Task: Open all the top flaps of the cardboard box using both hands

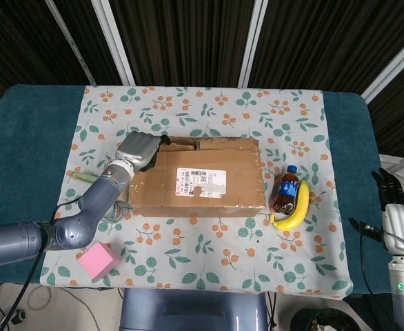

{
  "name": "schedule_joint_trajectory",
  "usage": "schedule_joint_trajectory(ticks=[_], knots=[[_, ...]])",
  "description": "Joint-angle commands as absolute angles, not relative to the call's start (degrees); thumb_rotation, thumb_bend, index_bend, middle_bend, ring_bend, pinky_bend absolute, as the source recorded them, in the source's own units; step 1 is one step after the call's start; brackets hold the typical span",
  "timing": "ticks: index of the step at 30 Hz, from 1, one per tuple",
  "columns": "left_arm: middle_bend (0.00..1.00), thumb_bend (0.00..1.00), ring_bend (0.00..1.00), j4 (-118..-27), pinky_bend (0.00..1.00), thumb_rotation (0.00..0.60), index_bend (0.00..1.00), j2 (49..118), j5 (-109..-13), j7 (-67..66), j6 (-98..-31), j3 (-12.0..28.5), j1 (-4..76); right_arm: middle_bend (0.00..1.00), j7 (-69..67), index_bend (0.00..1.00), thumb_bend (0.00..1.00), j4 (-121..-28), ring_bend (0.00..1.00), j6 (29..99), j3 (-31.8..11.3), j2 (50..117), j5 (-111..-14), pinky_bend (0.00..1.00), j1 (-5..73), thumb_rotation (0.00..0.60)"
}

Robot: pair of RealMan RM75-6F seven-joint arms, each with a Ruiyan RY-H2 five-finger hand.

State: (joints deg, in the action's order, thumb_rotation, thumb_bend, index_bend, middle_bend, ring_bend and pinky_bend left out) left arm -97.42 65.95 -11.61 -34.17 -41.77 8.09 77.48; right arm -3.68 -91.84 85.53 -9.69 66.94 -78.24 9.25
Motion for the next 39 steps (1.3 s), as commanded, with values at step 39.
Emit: schedule_joint_trajectory(ticks=[39], knots=[[0.49,0.99,0.38,-125.24,0.44,0.6,0.25,46.17,-23.34,-14.75,-39.59,18.41,74.69,0.0,-4.02,0.0,0.23,-92.52,0.0,84.24,-10.17,67.18,-78.64,0.21,8.79,0.6]])
